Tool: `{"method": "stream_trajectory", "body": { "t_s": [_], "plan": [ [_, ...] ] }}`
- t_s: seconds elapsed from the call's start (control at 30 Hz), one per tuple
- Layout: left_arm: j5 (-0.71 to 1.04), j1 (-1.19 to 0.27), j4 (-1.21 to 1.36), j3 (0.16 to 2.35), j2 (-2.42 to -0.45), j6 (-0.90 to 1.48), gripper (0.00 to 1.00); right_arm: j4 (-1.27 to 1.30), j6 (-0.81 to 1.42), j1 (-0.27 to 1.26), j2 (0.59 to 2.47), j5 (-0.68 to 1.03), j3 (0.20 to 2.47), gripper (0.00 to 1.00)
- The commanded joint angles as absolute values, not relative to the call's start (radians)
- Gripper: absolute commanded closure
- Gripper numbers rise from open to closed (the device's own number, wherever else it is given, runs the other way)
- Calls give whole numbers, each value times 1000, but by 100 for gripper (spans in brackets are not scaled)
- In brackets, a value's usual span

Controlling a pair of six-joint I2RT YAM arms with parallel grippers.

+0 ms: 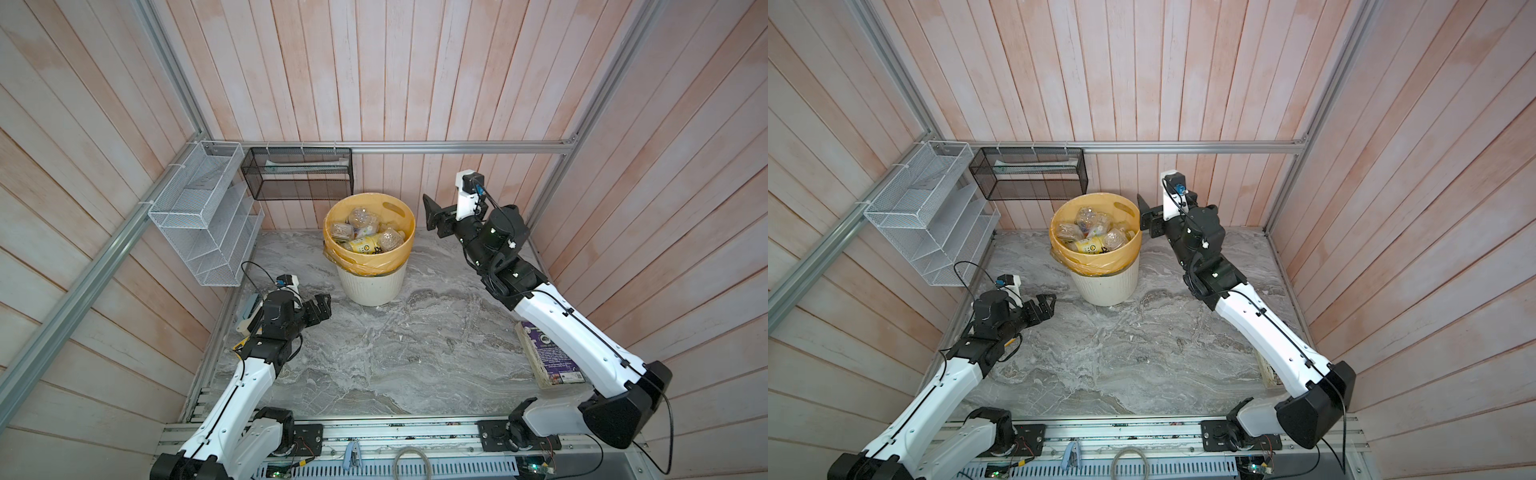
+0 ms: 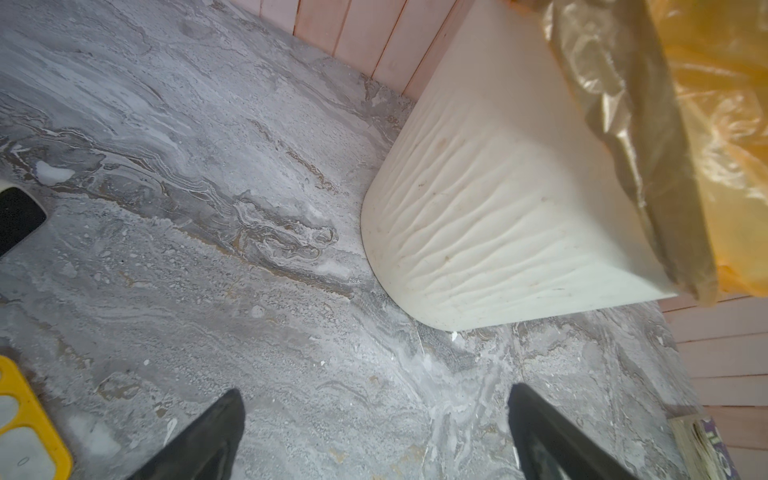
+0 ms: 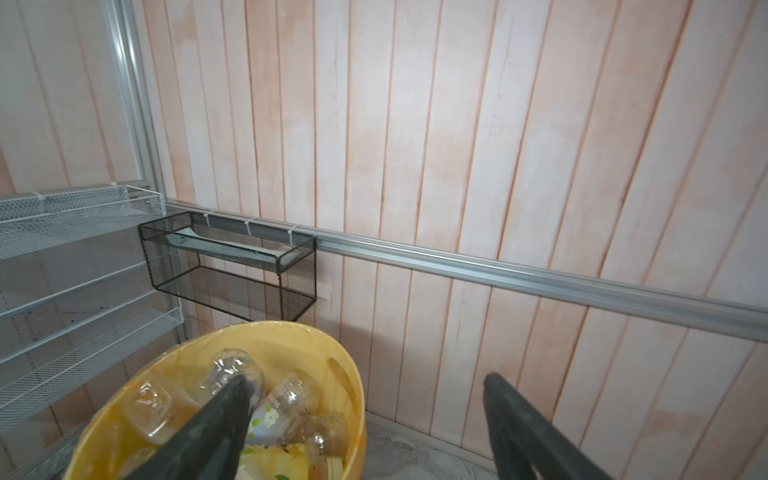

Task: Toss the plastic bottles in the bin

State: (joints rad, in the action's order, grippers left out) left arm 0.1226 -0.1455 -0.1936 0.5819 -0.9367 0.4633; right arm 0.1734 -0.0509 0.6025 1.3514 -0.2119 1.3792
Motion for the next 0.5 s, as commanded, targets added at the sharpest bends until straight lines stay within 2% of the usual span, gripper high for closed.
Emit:
{"method": "stream_trajectory", "body": {
  "t_s": [0.0,0.23,0.27,0.47],
  "plan": [
    [93,-150,-176,572,-932,449,0,191,-28,558,1278,-257,1224,10],
    [21,-150,-141,563,-934,432,0,375,-24,424,1065,-348,788,9],
    [3,-150,-130,559,-938,427,0,415,-18,368,1043,-350,718,8],
    [-100,-150,-69,543,-960,390,0,470,37,182,1018,-323,468,9]
  ]
}}
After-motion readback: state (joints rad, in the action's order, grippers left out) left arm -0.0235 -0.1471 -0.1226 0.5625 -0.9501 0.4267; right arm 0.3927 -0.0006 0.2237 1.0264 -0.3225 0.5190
